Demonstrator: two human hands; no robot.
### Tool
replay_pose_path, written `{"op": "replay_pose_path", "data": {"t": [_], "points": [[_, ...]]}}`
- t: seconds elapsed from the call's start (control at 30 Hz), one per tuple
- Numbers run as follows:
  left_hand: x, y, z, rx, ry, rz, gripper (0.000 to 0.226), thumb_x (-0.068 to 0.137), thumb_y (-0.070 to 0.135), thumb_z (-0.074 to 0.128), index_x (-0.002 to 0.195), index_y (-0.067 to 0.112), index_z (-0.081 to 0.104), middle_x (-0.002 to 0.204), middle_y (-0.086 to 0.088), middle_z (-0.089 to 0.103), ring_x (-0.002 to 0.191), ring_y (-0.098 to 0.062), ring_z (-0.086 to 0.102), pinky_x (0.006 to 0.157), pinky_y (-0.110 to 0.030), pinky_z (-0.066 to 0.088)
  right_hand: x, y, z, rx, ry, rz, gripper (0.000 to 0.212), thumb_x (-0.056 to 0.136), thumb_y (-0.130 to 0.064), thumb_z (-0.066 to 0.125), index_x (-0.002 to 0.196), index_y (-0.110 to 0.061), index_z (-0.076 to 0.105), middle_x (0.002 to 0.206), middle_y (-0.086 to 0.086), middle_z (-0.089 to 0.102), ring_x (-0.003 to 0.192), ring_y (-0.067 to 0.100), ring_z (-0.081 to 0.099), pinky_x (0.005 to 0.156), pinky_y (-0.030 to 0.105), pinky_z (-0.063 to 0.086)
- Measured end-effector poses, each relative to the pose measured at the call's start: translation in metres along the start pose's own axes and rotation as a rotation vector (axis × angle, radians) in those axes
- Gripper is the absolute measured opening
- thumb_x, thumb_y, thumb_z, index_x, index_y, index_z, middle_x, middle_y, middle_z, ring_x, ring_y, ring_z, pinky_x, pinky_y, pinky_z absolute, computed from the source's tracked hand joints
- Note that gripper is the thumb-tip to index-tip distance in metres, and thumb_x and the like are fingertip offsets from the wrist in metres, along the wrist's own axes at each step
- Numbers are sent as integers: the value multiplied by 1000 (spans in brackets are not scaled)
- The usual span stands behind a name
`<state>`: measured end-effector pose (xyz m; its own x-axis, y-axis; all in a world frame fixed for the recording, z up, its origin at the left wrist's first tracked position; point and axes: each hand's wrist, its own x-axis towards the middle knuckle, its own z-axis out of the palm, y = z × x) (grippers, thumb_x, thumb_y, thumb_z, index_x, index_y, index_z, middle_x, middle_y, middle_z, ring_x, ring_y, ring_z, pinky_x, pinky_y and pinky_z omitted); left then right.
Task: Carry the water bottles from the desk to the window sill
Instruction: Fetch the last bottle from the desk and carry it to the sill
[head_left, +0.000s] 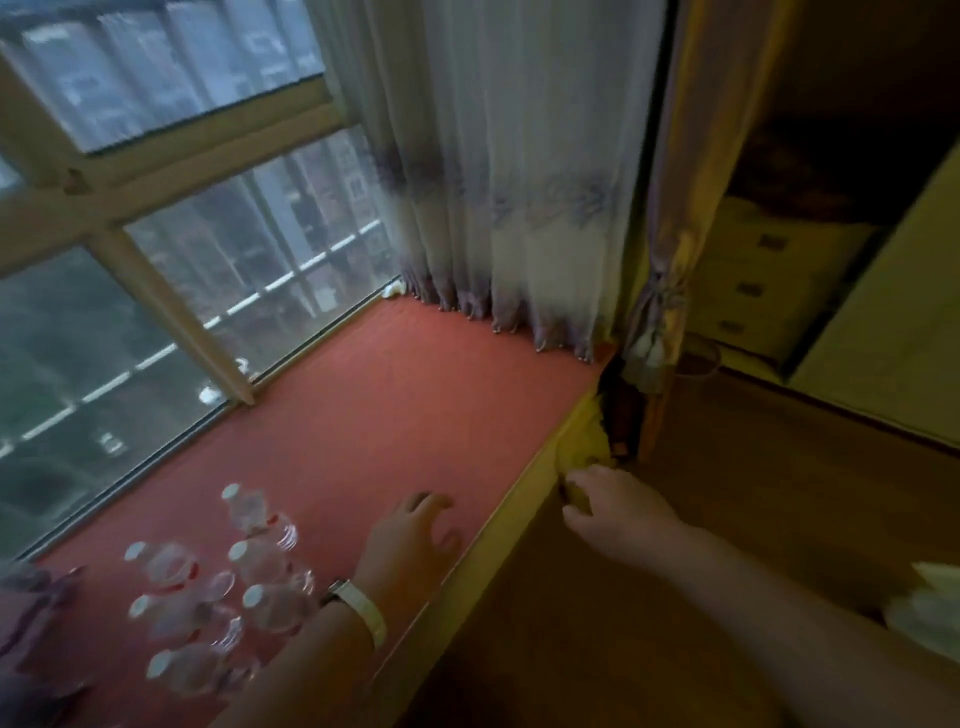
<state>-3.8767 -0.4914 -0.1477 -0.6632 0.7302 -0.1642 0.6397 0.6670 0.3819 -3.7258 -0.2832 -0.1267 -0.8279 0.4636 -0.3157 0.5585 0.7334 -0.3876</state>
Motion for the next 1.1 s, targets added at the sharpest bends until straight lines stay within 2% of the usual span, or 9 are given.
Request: {"op": "replay_pose_path", "data": {"t": [0.17, 0.27, 0.43, 0.6, 0.73, 0.87, 0.97, 1.1], "points": [[50, 93, 16, -34, -1, 153, 37, 96, 41, 57, 131, 29, 55, 139, 9, 53, 98, -25, 67, 88, -39, 54, -28, 79, -44, 12, 87, 77, 49, 96, -45, 44, 140, -24, 46, 142, 1, 48, 131, 24, 45, 103, 42, 42], [75, 136, 22, -3, -47, 223, 38, 95, 43, 55, 132, 32, 53, 141, 11, 51, 104, -24, 64, 95, -42, 51, -39, 114, -64, 40, 146, 130, 51, 96, -47, 42, 142, -24, 44, 143, -1, 46, 131, 23, 43, 104, 43, 42], [120, 183, 38, 17, -119, 321, 46, 95, 48, 53, 137, 30, 49, 141, 10, 49, 118, -21, 57, 101, -41, 48, -45, 162, -87, 90, 183, 242, 51, 99, -49, 39, 145, -26, 39, 148, -4, 40, 136, 20, 37, 107, 40, 40], [178, 229, 65, -27, -243, 391, 46, 94, 48, 55, 136, 30, 49, 138, 7, 52, 110, -25, 62, 96, -40, 52, -34, 209, -91, 111, 129, 418, 52, 99, -51, 38, 146, -29, 36, 153, -5, 34, 139, 21, 33, 110, 42, 37], [240, 275, 87, -87, -265, 506, 44, 95, 43, 57, 136, 27, 52, 137, 9, 50, 126, -16, 51, 104, -33, 45, -9, 244, -113, 122, 78, 559, 52, 102, -49, 37, 149, -28, 34, 157, -2, 28, 141, 25, 32, 110, 42, 38], [314, 316, 87, -107, -311, 592, 42, 95, 48, 55, 133, 30, 52, 128, 12, 51, 116, -12, 53, 99, -30, 49, 31, 273, -147, 158, 121, 647, 52, 101, -50, 38, 148, -27, 35, 155, -2, 29, 133, 24, 42, 103, 39, 43], [363, 350, 75, -131, -348, 669, 43, 95, 48, 54, 134, 31, 50, 127, 13, 50, 104, -10, 57, 95, -32, 52, 55, 285, -179, 158, 218, 697, 52, 100, -51, 39, 146, -26, 37, 152, -2, 34, 134, 22, 41, 104, 38, 42], [416, 397, 72, -136, -331, 777, 45, 95, 47, 56, 136, 29, 51, 141, 8, 50, 127, -15, 49, 109, -36, 43, 76, 299, -210, 142, 343, 766, 50, 100, -49, 41, 144, -26, 42, 148, 0, 40, 132, 23, 43, 102, 37, 42]]}}
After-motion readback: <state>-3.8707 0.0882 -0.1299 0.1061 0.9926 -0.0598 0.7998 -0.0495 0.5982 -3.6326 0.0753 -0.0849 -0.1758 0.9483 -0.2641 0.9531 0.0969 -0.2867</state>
